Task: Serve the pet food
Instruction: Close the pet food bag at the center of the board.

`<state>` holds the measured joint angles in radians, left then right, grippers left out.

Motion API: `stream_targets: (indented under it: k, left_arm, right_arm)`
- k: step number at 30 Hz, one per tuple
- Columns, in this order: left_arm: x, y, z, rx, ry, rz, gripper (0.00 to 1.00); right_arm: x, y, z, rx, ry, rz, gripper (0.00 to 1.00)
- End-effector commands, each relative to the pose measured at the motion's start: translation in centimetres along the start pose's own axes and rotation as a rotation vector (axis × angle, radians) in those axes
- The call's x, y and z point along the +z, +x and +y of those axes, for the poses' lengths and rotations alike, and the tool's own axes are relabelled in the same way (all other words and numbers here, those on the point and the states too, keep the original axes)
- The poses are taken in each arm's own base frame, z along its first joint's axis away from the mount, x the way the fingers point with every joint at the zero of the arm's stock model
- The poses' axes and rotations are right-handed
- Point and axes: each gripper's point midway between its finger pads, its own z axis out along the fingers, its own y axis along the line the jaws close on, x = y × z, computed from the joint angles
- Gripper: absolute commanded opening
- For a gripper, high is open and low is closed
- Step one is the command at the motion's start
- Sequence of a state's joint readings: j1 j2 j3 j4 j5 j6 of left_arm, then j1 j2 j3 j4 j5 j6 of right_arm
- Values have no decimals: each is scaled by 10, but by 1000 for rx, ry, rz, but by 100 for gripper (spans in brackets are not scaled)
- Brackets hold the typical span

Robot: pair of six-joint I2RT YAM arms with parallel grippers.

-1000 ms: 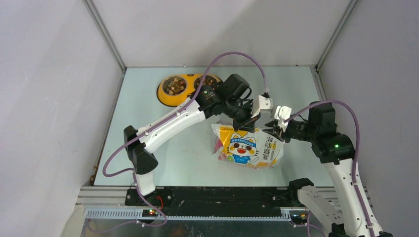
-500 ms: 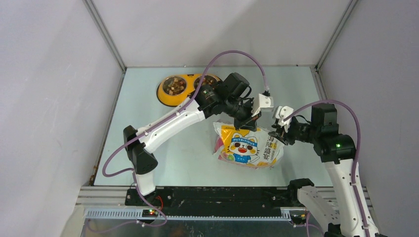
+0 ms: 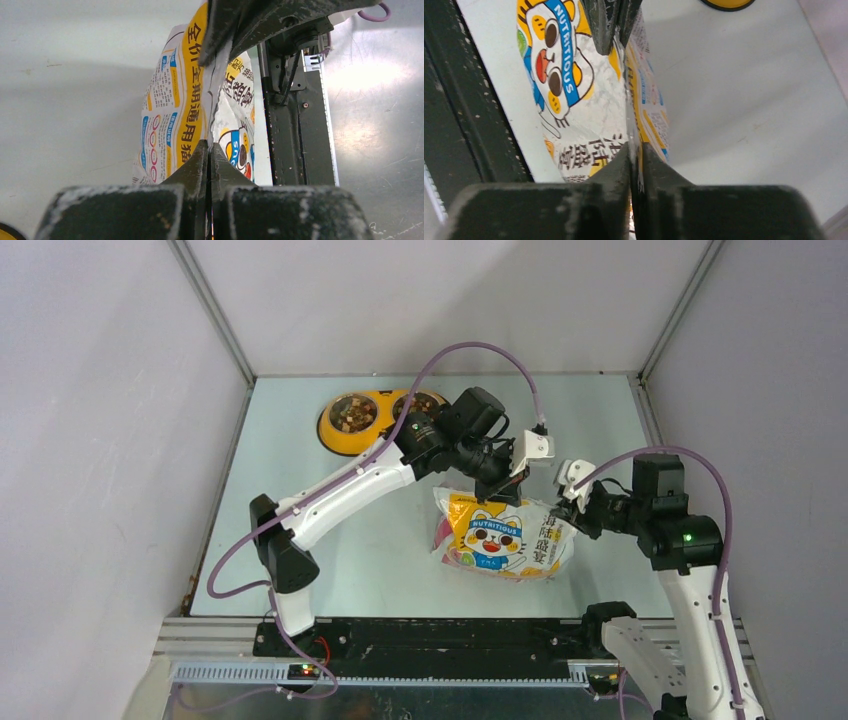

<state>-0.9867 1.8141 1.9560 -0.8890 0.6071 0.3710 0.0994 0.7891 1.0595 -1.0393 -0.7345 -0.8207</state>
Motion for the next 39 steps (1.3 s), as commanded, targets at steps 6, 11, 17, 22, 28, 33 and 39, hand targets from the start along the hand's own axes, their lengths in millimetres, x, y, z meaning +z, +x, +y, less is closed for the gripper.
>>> stream_targets:
  k: [6,11,17,22,28,33,39]
  left_arm:
    - [-39,-43,-28,96,38,-152,0]
    - [-38,-40,-27,94,38,-149,0]
    - [-39,-38,-28,93,36,-144,0]
    - [-42,-38,-26,96,26,-145,0]
    - [-45,-37,-23,95,18,-150,0]
    - [-45,-37,-23,93,20,-150,0]
    - [-46,-37,-23,93,19,-151,0]
  right_arm:
    - [-24,8,-28,-45,166,114,35]
    - [-25,16,-26,-43,155,145,1]
    - [-27,-1,-23,-45,140,78,0]
    - [-36,5,-33,-38,193,139,34]
    - [-47,16,-30,-47,213,203,37]
    - [-50,22,-30,-47,206,233,0]
    - [-56,6,-38,-47,252,172,0]
